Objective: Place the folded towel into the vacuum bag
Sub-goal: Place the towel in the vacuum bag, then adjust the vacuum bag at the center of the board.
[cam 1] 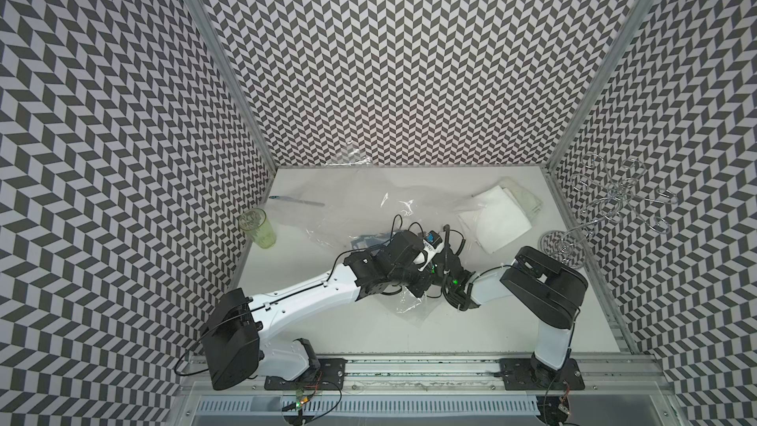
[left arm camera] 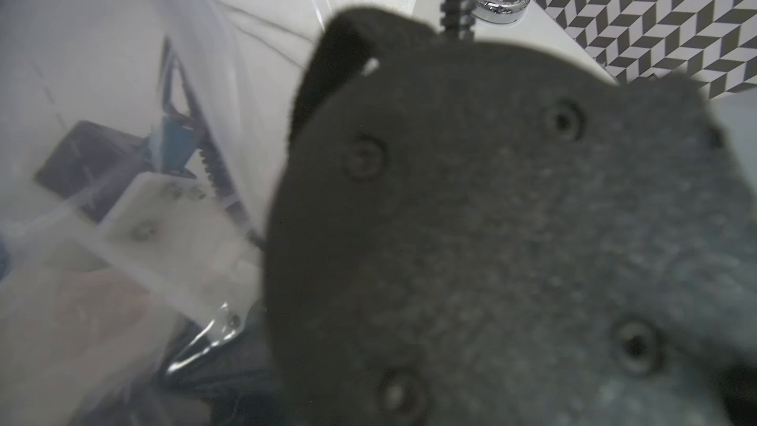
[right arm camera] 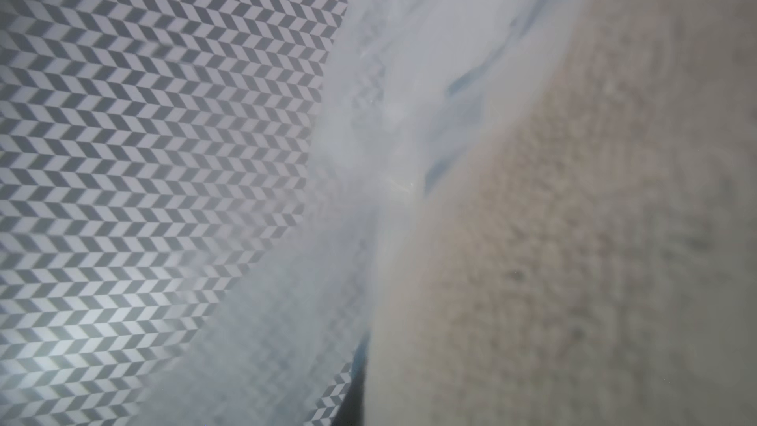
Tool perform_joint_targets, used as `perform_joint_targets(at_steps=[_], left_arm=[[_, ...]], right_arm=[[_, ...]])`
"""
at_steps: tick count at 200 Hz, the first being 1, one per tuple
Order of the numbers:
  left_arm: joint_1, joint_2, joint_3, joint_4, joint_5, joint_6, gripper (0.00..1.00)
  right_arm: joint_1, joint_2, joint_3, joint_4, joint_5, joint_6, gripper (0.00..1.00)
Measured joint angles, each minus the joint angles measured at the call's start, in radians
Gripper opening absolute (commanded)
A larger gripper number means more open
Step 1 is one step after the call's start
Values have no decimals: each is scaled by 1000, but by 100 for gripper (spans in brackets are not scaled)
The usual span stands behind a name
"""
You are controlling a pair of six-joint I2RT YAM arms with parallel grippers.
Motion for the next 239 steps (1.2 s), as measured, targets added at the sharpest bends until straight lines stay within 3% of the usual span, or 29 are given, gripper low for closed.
perform_joint_targets(at_steps=[37,58,78,104,122,151,172,194,239], left_arm=[[7,24,25,-31,-29,-37,60],[55,-59,25,-58,-59,-102,81],[163,-198,33,-98,-103,-168,94],[351,-308,42,-126,-160,-243,96],[516,-327,-27,-114,-182,-289,98],[785,-280,-222,-46,-180,-359,100],[926,-210,-300,39,-160,-403,100],[989,-117,-308,147,-153,-427,100],[1007,66,-273,389,-80,-448,91]], right_arm=[[-34,47,-17,-5,-7,-12,16],[-58,52,-57,-27,-7,-8,16],[-70,52,-61,-41,-6,-8,16],[-77,52,-61,-42,-6,-7,16],[-83,52,-61,-42,-9,-7,15],[-100,52,-67,-42,-17,-15,15],[-120,52,-77,-40,-29,-23,15],[-140,53,-85,-32,-46,-30,15],[-148,52,-87,-37,-61,-53,12]])
